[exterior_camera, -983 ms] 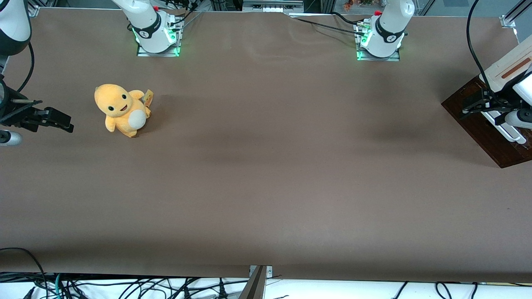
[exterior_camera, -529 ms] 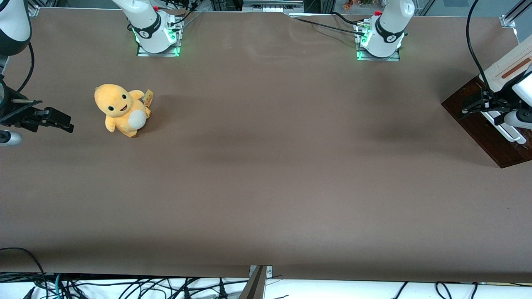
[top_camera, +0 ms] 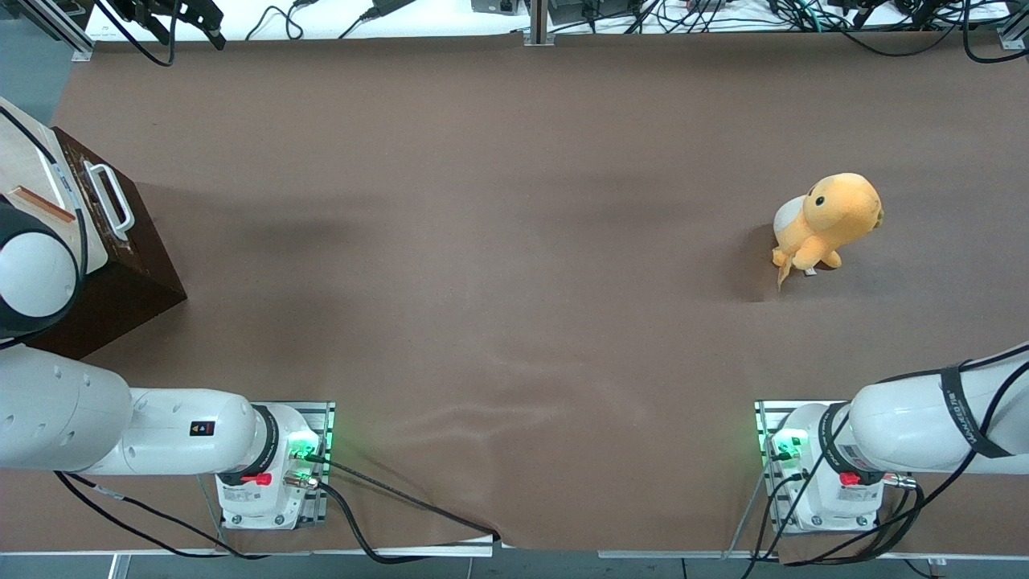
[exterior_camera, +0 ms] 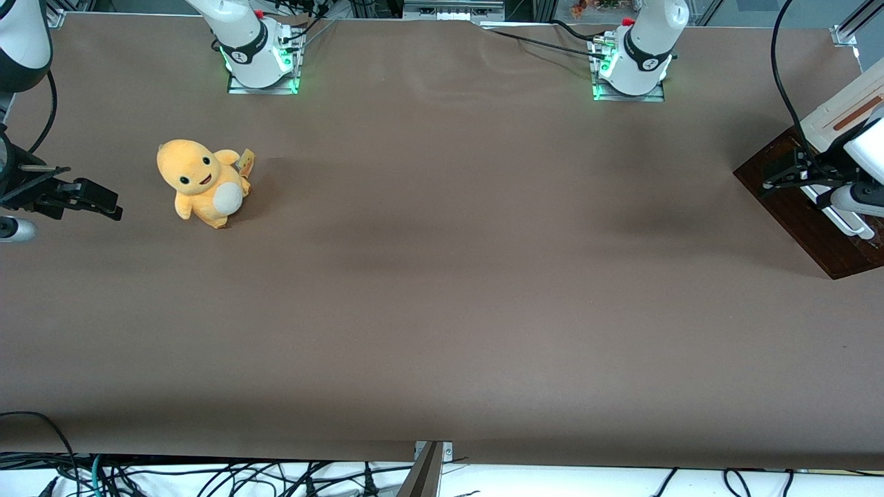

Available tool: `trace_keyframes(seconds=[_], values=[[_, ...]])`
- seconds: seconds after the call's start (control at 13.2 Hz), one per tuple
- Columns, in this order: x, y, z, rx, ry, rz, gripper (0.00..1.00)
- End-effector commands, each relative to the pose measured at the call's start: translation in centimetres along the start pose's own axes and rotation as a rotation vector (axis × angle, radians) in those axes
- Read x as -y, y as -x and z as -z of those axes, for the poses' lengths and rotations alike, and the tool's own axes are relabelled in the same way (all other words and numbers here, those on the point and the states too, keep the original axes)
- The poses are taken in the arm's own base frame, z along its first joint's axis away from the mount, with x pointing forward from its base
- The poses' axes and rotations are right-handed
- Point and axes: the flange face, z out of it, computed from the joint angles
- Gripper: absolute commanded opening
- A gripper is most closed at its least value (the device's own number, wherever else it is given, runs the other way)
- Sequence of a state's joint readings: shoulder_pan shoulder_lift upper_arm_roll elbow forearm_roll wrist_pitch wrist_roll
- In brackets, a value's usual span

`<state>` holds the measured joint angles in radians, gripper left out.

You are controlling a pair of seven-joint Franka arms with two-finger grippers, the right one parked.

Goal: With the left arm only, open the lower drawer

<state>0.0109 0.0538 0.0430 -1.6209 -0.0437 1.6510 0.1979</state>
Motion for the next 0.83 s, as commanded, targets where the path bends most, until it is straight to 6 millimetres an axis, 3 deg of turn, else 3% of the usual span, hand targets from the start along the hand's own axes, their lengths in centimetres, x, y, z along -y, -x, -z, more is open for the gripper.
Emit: trace_keyframes(seconds=[0.0,0.08,0.3,0.76], values=[[-0.5,-0.2,-1.1,0.044,-0.016,0.048,1.00],[-0.7,-0.4,-2.1,0.072,-0.015,0.073,1.00],[0.3,-1.3,-7.8,0.239,-0.079,0.121,1.00],[5.3,-2.0,-21.3,0.581,-0.408,0.181,1.00]])
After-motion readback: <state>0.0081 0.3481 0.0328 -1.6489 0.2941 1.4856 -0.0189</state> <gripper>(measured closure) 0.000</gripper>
